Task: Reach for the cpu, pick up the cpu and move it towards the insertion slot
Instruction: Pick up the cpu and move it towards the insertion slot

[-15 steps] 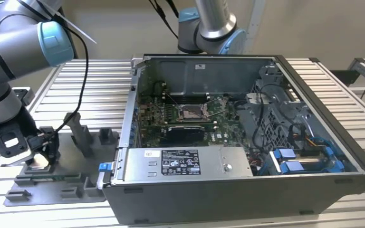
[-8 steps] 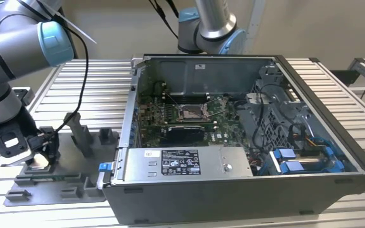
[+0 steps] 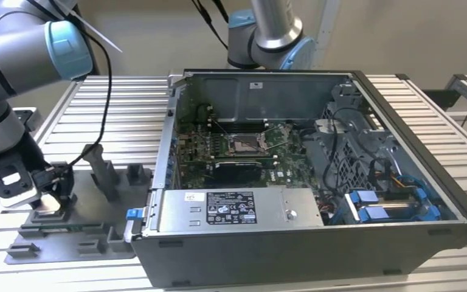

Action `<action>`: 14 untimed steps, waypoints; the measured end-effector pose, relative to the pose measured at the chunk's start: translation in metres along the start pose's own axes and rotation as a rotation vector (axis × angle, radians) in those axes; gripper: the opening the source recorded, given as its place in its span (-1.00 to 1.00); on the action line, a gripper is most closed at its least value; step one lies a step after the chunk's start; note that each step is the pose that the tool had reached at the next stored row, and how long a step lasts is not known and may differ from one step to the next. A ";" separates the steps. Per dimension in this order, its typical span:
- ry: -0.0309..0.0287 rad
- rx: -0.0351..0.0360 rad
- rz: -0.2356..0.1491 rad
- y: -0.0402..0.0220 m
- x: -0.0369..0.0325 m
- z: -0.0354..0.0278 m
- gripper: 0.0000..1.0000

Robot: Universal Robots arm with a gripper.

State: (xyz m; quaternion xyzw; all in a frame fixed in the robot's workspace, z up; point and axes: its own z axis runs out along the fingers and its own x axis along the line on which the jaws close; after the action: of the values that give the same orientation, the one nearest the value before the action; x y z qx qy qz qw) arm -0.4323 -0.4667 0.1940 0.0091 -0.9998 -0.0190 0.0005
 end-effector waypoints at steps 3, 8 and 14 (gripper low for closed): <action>0.0001 0.0003 0.000 0.0002 0.0000 -0.0051 -1.00; 0.0001 0.0003 0.000 0.0005 0.0000 -0.0131 -1.00; 0.0001 0.0013 0.000 0.0008 0.0000 -0.0229 -1.00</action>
State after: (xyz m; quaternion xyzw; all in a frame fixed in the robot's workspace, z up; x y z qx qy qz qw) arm -0.4323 -0.4668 0.2169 0.0091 -0.9998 -0.0183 0.0005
